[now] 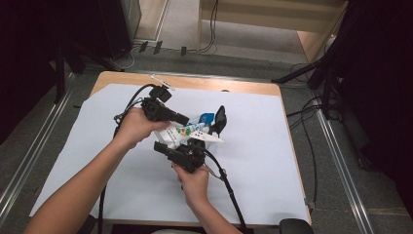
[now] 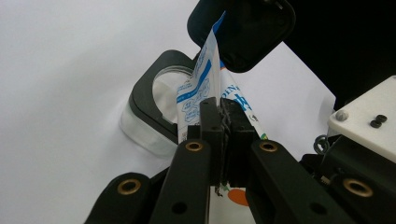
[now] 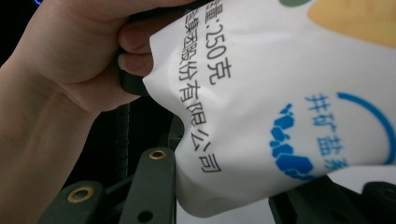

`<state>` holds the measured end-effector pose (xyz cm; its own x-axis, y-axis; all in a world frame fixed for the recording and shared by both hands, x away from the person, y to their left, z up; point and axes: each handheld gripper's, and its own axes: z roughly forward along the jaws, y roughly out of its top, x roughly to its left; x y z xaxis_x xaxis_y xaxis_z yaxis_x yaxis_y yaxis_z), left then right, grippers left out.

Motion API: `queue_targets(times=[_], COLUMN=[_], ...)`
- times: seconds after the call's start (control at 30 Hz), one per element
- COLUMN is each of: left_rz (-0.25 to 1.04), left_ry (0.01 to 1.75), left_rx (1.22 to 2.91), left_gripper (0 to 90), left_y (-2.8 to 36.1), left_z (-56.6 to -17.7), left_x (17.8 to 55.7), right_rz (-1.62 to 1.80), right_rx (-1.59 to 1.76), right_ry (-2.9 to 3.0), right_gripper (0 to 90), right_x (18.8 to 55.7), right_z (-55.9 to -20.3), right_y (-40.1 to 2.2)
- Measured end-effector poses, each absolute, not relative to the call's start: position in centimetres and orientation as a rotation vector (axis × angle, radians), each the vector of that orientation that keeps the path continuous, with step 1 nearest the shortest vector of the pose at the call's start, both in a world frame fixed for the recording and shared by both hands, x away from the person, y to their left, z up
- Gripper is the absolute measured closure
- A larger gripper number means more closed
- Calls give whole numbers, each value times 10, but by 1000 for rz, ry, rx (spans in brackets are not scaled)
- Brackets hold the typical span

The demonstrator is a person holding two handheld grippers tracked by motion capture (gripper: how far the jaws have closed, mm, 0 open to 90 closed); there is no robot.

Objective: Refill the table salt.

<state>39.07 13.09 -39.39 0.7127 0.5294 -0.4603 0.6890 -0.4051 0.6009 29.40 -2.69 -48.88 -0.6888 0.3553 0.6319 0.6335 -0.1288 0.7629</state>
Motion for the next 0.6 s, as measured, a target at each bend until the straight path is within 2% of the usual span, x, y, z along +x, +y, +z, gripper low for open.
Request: queue_targets(times=[0.6], left_rz=[-247], left_ry=[923], left_rx=[2105], left_gripper=[896], left_y=[131], left_z=[-393], left_x=[391], right_rz=[-1911], right_rx=[-1118], right_ry=[-1918], right_gripper=[711], right_x=[294], right_z=[-488], right_y=[-27])
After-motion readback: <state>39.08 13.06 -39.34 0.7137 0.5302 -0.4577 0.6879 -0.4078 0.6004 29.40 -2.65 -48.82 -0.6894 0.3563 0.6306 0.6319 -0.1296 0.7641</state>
